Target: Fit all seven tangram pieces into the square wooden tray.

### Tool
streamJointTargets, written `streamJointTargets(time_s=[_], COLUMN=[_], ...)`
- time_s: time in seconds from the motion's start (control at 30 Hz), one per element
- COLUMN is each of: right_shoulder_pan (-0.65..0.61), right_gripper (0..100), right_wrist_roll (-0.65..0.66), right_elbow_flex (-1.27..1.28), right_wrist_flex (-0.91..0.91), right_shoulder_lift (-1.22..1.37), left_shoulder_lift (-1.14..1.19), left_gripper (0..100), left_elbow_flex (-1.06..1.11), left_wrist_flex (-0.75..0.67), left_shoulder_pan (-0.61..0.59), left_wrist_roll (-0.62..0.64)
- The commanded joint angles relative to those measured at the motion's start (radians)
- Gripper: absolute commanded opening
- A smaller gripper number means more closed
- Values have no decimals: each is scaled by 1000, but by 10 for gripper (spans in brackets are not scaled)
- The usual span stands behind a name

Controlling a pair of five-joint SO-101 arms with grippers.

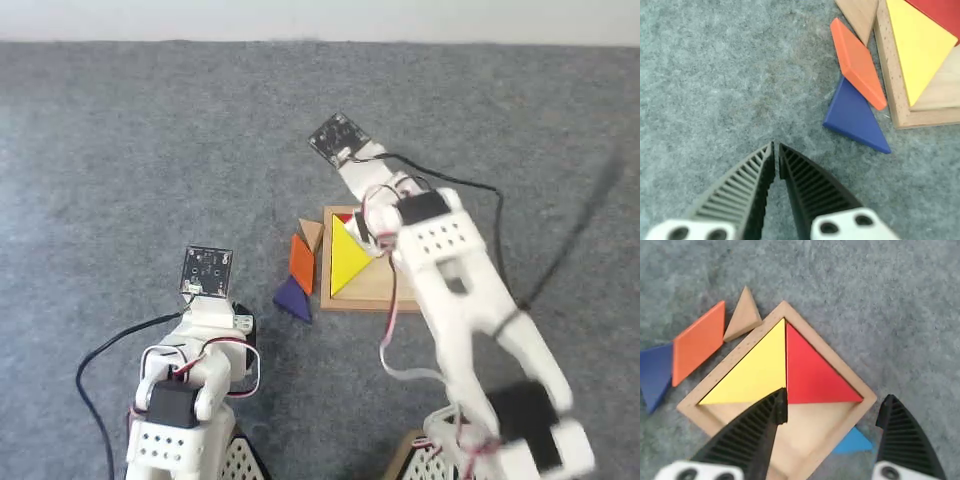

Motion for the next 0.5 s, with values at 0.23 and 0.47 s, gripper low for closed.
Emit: streamJointTargets(time_s=[0.23, 0.47], right_shoulder_pan=[160, 186], right_gripper=[285, 285], right_wrist_roll=[-103, -141], right_elbow_flex=[287, 404], right_wrist_flex=[22, 13], right_shoulder_lift=[-219, -323], left_shoulder_lift=[-20, -20], left_gripper=[14, 14], left_elbow_flex=[-12, -12], left_wrist_flex=[6, 6], left_shoulder_pan=[-5, -5], left_wrist_roll=[-6, -6])
